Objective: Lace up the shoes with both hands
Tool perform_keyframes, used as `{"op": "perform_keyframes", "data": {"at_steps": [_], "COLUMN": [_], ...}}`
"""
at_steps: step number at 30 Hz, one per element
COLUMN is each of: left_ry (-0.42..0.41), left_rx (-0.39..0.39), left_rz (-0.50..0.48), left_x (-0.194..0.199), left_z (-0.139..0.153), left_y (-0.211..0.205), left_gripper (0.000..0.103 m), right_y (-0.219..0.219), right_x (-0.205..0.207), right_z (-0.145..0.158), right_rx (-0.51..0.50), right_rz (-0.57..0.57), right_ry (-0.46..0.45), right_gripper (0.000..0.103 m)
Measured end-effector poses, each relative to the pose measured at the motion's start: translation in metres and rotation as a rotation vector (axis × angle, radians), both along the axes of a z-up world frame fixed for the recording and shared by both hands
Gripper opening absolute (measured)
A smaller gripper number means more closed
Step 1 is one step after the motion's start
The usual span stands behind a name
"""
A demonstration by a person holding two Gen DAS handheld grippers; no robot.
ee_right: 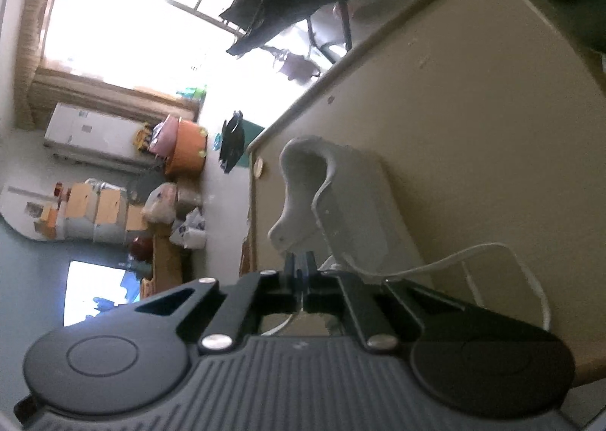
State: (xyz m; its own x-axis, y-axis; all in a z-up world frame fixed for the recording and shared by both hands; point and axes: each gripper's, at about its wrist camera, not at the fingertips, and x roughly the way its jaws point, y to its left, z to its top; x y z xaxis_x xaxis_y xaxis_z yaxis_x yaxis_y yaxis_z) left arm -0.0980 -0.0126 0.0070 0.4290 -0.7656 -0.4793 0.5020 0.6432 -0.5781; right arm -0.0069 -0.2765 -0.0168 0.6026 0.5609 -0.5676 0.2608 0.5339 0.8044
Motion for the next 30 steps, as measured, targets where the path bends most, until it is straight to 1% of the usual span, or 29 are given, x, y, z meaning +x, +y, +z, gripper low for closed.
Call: {"op": "perform_keyframes", "data": {"at_steps": [2, 3, 4, 7, 9, 11, 12, 13, 15, 17, 18, 19, 21, 23, 30], "left_ry": [0.007, 0.012, 0.008, 0.000, 0.015, 0.026, 0.027, 0.028, 0.033, 0.041, 0.051, 0.064, 0.092, 0.102, 0.126], "left_rx": [0.000, 0.004, 0.003, -0.040, -0.078, -0.095, -0.091, -0.087, -0.077, -0.076, -0.088, -0.099, -0.120, -0.131, -0.166], "left_rz": [0.022, 0.043, 0.070, 0.136, 0.146, 0.136, 0.123, 0.110, 0.083, 0.078, 0.081, 0.084, 0.091, 0.092, 0.085], "left_x": [0.007, 0.008, 0.008, 0.010, 0.013, 0.018, 0.021, 0.023, 0.027, 0.030, 0.032, 0.033, 0.035, 0.036, 0.034], "left_z": [0.001, 0.001, 0.002, 0.007, 0.010, 0.011, 0.011, 0.012, 0.011, 0.007, 0.004, 0.002, -0.003, -0.007, -0.018], "left_y": [-0.001, 0.000, 0.003, 0.011, 0.013, 0.007, 0.002, -0.003, -0.013, -0.020, -0.022, -0.022, -0.023, -0.025, -0.027], "left_gripper": [0.028, 0.051, 0.060, 0.062, 0.062, 0.062, 0.062, 0.059, 0.058, 0.043, 0.031, 0.023, 0.019, 0.016, 0.016], "right_y": [-0.004, -0.005, -0.006, -0.007, -0.006, -0.004, -0.002, -0.001, 0.003, 0.005, 0.005, 0.006, 0.007, 0.008, 0.010], "right_x": [-0.005, -0.008, -0.010, -0.016, -0.016, -0.016, -0.016, -0.016, -0.014, -0.013, -0.013, -0.013, -0.011, -0.010, -0.010], "right_z": [0.002, 0.003, 0.004, 0.009, 0.010, 0.012, 0.013, 0.015, 0.019, 0.022, 0.023, 0.023, 0.023, 0.022, 0.023], "right_rx": [-0.013, -0.020, -0.029, -0.068, -0.065, -0.062, -0.061, -0.060, -0.063, -0.057, -0.051, -0.045, -0.039, -0.029, -0.005], "right_rz": [-0.024, -0.035, -0.047, -0.072, -0.089, -0.097, -0.099, -0.100, -0.094, -0.091, -0.085, -0.084, -0.084, -0.085, -0.084], "right_ry": [-0.008, -0.013, -0.019, -0.033, -0.035, -0.043, -0.049, -0.055, -0.076, -0.091, -0.099, -0.105, -0.106, -0.105, -0.110], "right_gripper": [0.003, 0.003, 0.003, 0.003, 0.003, 0.003, 0.003, 0.003, 0.003, 0.003, 0.003, 0.003, 0.003, 0.003, 0.003]}}
